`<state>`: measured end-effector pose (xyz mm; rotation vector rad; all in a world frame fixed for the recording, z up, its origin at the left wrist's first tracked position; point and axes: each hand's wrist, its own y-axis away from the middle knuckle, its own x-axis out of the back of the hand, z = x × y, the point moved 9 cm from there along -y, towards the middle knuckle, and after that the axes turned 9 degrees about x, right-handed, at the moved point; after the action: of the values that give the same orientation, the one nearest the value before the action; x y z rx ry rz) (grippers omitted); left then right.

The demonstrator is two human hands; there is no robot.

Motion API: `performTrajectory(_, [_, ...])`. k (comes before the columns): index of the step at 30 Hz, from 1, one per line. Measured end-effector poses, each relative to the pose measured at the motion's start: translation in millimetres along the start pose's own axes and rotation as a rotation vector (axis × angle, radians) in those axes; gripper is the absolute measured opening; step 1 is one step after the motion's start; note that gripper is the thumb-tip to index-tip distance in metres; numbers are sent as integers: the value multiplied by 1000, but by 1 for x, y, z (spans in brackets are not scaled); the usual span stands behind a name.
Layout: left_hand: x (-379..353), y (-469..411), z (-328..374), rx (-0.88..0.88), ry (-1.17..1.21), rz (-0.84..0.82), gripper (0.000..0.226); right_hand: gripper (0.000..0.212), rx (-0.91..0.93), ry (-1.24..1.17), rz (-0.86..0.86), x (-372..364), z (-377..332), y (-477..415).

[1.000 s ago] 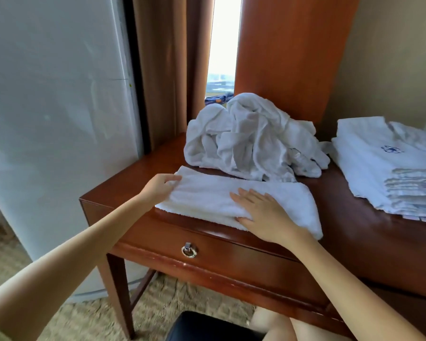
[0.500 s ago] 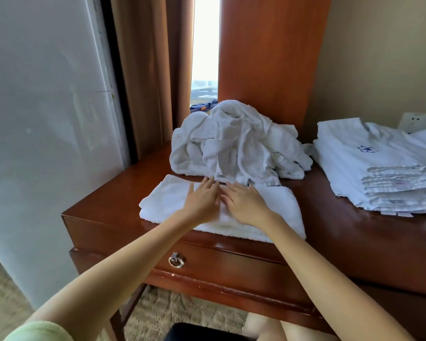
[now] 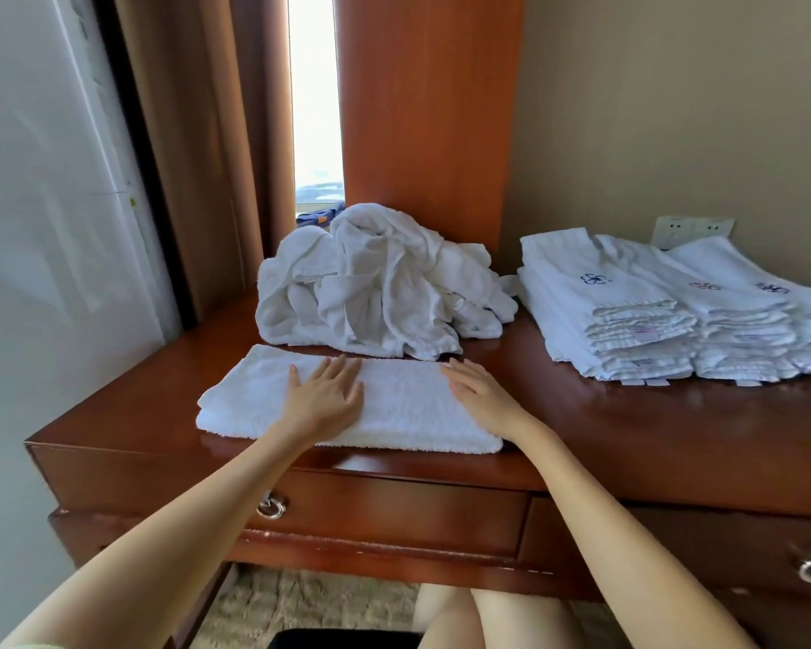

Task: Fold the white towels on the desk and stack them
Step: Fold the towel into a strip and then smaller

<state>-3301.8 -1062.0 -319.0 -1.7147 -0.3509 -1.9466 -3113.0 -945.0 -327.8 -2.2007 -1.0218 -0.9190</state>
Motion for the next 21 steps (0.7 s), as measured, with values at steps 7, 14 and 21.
performTrajectory(7, [24,51,-30,-256,128,64,71,59,133,-131,146,23,2,27])
performTrajectory(14, [33,68,-127,-61,26,11,72,68,201,-163,126,26,-2,42])
performTrajectory(21, [38,60,-152,25,254,-56,71,47,192,-248,180,32,-1,41])
